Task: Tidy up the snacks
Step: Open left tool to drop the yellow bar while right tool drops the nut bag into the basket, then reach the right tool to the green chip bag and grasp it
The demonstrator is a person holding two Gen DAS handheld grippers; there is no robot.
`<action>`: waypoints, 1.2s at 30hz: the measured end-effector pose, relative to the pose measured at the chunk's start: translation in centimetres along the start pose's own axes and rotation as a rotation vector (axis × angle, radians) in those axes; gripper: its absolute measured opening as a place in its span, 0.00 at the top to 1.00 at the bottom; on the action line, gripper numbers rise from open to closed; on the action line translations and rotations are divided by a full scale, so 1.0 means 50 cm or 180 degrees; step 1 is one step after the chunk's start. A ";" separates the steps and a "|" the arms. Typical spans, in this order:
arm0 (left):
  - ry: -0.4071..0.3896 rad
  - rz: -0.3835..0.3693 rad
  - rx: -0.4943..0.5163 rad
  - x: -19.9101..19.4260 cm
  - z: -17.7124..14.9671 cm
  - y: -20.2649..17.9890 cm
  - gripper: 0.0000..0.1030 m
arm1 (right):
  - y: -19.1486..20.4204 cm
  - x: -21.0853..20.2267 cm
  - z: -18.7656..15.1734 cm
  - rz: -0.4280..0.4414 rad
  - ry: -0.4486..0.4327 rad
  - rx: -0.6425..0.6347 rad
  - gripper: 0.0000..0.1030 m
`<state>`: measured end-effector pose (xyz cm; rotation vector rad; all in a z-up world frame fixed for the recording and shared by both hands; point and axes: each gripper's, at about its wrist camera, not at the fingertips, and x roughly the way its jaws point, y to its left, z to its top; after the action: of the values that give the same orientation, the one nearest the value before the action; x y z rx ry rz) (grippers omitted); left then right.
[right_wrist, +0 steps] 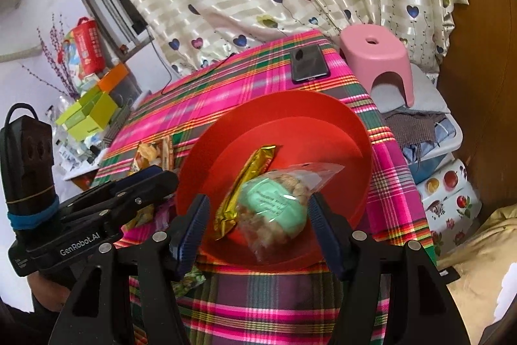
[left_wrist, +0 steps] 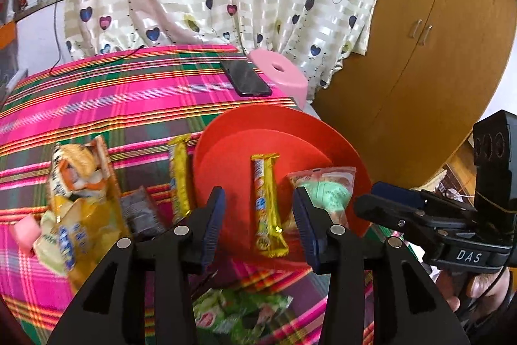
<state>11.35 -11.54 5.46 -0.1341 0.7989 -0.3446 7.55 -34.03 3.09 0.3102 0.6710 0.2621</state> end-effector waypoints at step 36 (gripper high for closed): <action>0.0048 0.0415 -0.0351 -0.109 -0.133 0.092 0.57 | 0.166 0.019 -0.077 0.0438 0.0220 -0.0626 0.39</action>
<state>4.22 -5.24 3.40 -0.1820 0.8373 -0.1786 4.64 -25.30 2.72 0.1594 0.6871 0.4688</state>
